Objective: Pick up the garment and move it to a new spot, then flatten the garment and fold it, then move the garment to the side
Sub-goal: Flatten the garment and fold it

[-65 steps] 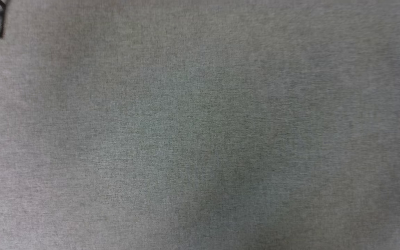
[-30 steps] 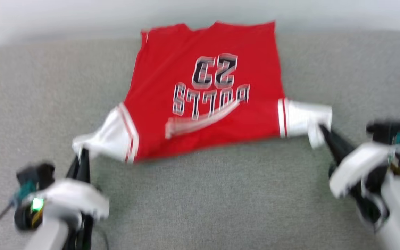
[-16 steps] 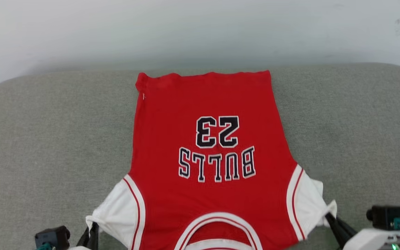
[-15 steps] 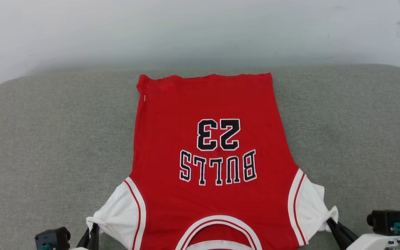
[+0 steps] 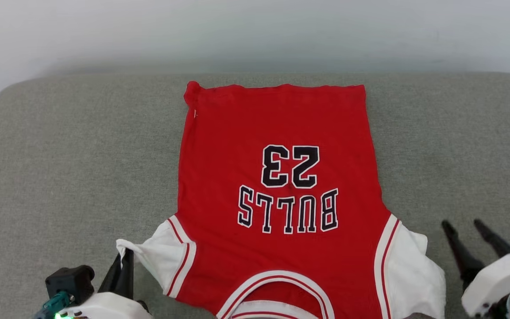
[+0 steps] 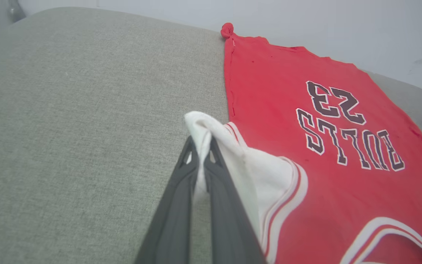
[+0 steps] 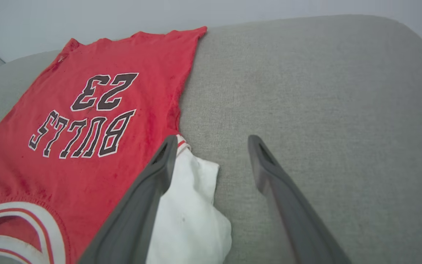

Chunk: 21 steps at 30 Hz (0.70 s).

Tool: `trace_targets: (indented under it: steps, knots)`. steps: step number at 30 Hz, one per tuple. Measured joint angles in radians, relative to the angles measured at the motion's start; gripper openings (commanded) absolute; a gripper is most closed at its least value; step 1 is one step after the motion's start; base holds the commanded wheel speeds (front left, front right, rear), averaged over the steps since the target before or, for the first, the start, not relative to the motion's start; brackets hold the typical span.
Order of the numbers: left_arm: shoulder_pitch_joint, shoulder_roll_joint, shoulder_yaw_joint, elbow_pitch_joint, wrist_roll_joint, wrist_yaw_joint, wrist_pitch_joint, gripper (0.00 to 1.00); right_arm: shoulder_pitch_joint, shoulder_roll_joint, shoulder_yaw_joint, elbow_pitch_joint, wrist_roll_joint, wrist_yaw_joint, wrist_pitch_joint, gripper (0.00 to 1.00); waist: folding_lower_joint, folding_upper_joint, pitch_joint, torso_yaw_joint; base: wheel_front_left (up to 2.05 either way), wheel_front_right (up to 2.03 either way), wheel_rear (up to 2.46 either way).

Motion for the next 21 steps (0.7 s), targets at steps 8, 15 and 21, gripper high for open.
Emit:
trace_targets:
  steps: [8, 15, 21]
  knots:
    - [-0.08, -0.008, -0.019, -0.088, 0.056, 0.008, -0.024, 0.0, -0.347, -0.085, -0.063, 0.192, 0.09, 0.0, 0.03, 1.0, 0.0001, 0.0, 0.085, 0.037, 0.0, 0.0, 0.0]
    - [-0.221, -0.06, -0.078, -0.118, 0.115, -0.029, -0.043, 0.0, -0.765, -0.17, -0.03, 0.497, 0.104, 0.0, 0.189, 1.0, 0.0004, 0.0, 0.219, 0.126, 0.0, 0.0, 0.0]
    - [-0.305, -0.112, -0.114, -0.114, 0.136, -0.063, -0.07, 0.0, -0.997, -0.23, 0.007, 0.616, 0.094, 0.0, 0.359, 1.0, 0.0004, 0.0, 0.32, 0.208, 0.0, 0.0, 0.0]
